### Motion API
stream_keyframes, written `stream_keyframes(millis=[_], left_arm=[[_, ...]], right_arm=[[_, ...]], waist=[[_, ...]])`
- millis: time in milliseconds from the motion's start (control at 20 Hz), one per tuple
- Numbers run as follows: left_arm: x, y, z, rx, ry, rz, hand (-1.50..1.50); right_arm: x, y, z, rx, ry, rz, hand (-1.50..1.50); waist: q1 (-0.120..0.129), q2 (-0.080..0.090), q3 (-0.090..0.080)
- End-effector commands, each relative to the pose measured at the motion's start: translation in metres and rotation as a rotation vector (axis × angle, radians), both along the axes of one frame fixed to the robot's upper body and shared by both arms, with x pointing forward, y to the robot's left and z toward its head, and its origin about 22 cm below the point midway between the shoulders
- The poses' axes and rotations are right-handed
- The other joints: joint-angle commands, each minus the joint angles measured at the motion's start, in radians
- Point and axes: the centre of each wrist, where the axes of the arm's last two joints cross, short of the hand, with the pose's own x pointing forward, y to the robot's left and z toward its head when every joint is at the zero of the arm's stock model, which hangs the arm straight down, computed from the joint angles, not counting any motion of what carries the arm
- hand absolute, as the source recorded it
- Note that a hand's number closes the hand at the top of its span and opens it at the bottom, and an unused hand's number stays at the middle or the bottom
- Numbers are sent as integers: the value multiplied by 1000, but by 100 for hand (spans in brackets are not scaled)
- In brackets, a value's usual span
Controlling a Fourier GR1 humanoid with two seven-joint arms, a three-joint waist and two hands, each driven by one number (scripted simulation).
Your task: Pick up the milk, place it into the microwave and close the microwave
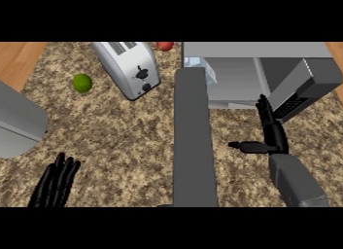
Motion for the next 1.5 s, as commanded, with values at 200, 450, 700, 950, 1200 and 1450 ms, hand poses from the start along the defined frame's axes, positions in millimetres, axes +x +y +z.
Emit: stream_keyframes(millis=[200,450,700,950,1200,1450], left_arm=[[17,-13,-8,3,62,-228,-150],[39,-11,-5,88,22,-235,150],[50,-38,-22,86,82,-285,150],[67,-68,-17,134,66,-372,150],[99,-77,-28,227,135,-515,150],[90,-125,-49,266,199,-624,150]], right_arm=[[-65,-10,-43,161,16,72,-150],[-100,-21,-56,189,-25,75,-150],[-128,-33,-56,208,-52,88,-150],[-156,-54,-47,210,-44,77,-150],[-165,-71,-33,203,-57,78,-150],[-192,-73,-25,195,-63,83,-150]], waist=[[-17,2,1],[-10,3,2],[-19,2,1],[-24,1,1],[-29,4,1],[-34,3,0]])
